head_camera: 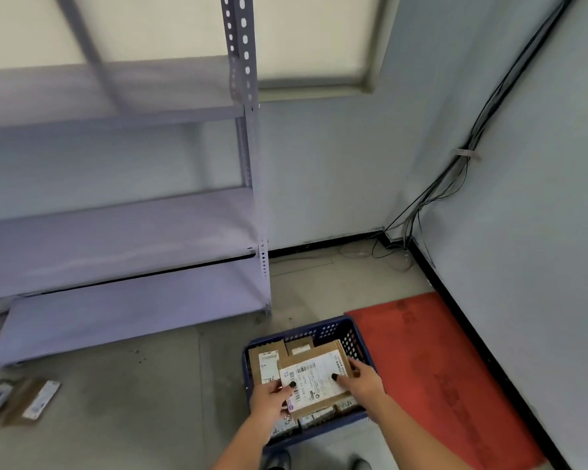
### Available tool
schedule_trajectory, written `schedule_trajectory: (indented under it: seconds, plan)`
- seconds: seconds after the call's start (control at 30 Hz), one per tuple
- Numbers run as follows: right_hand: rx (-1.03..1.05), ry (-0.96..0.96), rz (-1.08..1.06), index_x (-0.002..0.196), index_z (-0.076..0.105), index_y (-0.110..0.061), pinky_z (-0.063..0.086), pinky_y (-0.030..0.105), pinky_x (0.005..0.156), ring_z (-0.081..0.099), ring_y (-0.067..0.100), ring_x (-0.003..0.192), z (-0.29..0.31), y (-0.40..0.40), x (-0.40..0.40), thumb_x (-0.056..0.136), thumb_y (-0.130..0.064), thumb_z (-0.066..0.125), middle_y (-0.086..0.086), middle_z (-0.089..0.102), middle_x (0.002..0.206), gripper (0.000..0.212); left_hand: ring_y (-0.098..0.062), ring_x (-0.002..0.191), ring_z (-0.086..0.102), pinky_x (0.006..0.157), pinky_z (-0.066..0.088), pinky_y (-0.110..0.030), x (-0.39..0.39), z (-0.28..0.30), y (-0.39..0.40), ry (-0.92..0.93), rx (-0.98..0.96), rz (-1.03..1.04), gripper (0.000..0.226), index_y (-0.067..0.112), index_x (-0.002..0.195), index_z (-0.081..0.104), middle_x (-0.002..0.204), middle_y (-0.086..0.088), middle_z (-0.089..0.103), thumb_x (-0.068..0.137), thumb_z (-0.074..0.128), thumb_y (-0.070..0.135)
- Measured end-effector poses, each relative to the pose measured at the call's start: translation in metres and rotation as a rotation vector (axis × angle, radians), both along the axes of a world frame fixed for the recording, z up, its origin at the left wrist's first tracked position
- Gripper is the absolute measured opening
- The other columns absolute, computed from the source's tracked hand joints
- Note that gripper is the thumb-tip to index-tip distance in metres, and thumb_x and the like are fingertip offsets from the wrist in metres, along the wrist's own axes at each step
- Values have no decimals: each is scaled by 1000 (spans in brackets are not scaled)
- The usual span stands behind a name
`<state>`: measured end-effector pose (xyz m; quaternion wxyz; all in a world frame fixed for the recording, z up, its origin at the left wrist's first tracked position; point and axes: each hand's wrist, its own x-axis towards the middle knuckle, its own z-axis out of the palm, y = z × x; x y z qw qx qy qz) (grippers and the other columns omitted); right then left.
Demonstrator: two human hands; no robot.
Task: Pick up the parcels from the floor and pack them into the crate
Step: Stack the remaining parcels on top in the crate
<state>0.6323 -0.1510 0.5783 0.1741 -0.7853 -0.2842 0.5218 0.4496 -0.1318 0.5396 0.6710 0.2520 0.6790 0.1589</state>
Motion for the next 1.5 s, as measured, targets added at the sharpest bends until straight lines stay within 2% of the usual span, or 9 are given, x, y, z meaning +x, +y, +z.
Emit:
schedule_trajectory:
  seconds: [0.07, 0.13, 0.2, 0.33, 0.5, 0.67, 0.9, 1.17, 1.5]
  plan:
    - [21, -49, 41, 139, 44, -13, 48, 26, 88, 59, 19, 98, -1, 4, 31, 85, -18, 66, 9, 62, 124, 59, -28, 90, 64, 67, 53, -31, 35, 0, -2, 46, 62, 39, 28, -3, 116, 61, 100, -13, 68, 89, 57, 4]
    - [49, -65, 75, 138, 47, -12, 45, 23, 83, 59, 19, 100, -4, 8, 60, 86, -16, 64, 9, 62, 124, 55, -24, 80, 65, 72, 56, -36, 68, 1, -3, 84, 121, 65, 26, -2, 113, 64, 83, -5, 67, 88, 58, 4]
    - [74, -66, 101, 137, 47, -10, 44, 21, 80, 58, 19, 99, -7, 12, 86, 87, -14, 63, 10, 62, 124, 53, -23, 82, 66, 80, 57, -42, 97, -3, -3, 132, 159, 81, 27, 0, 114, 65, 85, -3, 68, 88, 59, 5]
    - [53, -88, 154, 139, 43, -11, 46, 28, 94, 57, 25, 116, -18, 18, 127, 87, -13, 62, 11, 58, 129, 55, -10, 72, 58, 59, 52, -16, 144, -16, -8, 185, 173, 105, 28, 4, 117, 62, 97, -3, 64, 91, 53, 3]
    - [-83, -107, 272, 133, 47, -9, 45, 31, 97, 57, 25, 115, -58, 8, 158, 84, -10, 59, 10, 61, 126, 50, -22, 103, 60, 90, 50, -33, 189, -52, -26, 220, 39, 139, 40, 10, 127, 52, 121, -10, 62, 90, 47, -3]
    - [-261, -104, 305, 127, 50, -16, 44, 20, 80, 61, 22, 108, -130, 4, 173, 83, -10, 53, 5, 63, 122, 44, -33, 122, 52, 92, 45, -33, 215, -113, -31, 130, -126, 147, 54, 1, 136, 34, 131, -20, 53, 86, 43, -15]
    - [-344, -196, 344, 130, 46, -16, 46, 32, 94, 53, 30, 110, -265, 34, 183, 81, -11, 55, 13, 47, 117, 51, -25, 109, 58, 98, 49, -39, 215, -273, -6, 181, -168, 14, 50, 19, 124, 52, 119, -12, 56, 79, 52, -3]
    - [-379, -229, 464, 143, 27, -10, 47, 37, 96, 51, 32, 119, -423, 47, 173, 80, -17, 59, 15, 50, 132, 71, -25, 103, 60, 73, 44, -27, 208, -404, 40, 156, -248, -56, 55, 12, 140, 38, 126, -11, 57, 87, 45, -2]
    - [-455, -400, 513, 148, 17, -12, 48, 37, 91, 52, 31, 119, -493, 40, 180, 83, -18, 60, 15, 44, 136, 78, -26, 121, 52, 104, 43, -35, 231, -453, 27, 100, -339, -105, 54, 8, 143, 32, 139, -9, 49, 91, 44, 3]
